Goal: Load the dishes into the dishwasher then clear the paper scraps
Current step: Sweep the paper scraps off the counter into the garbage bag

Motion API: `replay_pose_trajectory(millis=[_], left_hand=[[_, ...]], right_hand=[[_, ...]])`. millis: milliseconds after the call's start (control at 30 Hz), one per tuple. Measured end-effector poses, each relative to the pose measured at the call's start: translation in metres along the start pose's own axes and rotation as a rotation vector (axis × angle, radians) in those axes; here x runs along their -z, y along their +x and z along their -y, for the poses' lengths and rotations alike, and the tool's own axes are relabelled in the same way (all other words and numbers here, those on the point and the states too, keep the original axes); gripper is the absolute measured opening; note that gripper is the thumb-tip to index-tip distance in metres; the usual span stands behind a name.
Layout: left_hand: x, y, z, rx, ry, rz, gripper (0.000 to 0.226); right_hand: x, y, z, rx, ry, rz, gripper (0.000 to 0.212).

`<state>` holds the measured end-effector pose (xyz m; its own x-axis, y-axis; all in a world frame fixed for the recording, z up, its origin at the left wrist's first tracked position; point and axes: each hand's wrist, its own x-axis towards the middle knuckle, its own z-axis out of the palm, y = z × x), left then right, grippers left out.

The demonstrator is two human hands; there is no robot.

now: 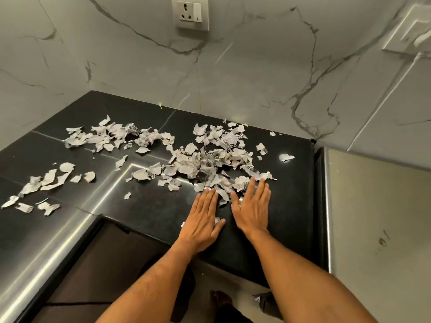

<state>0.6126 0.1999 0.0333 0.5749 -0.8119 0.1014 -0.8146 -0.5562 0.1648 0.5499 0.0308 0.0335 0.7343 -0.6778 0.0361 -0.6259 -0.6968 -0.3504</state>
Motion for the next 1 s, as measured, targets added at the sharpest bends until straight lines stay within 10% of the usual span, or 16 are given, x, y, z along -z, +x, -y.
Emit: replay_pose_trajectory(millis=[367, 567, 733, 1000], left_hand=[[0.010, 0.071, 0.078, 0.351, 0.065, -0.082, 0.078], [0.034, 0.087, 0.105, 0.606, 0.032, -0.308, 0.082], [0.029, 0.106, 0.117, 1.048, -0.217, -0.427, 0.088], [0.014, 0.147, 0.117, 1.018, -0.349, -0.477, 0.085]], right_hand=[[-0.023, 0.085, 0.082, 0.186, 0.153, 0.189, 0.084], [0.001, 0.124, 0.080, 0.352, 0.179, -0.195, 0.071], [0.009, 0.191, 0.047, 0.183, 0.239, -0.140, 0.079], [-0.013, 0.244, 0.053, 0.102, 0.297, -0.020, 0.087]])
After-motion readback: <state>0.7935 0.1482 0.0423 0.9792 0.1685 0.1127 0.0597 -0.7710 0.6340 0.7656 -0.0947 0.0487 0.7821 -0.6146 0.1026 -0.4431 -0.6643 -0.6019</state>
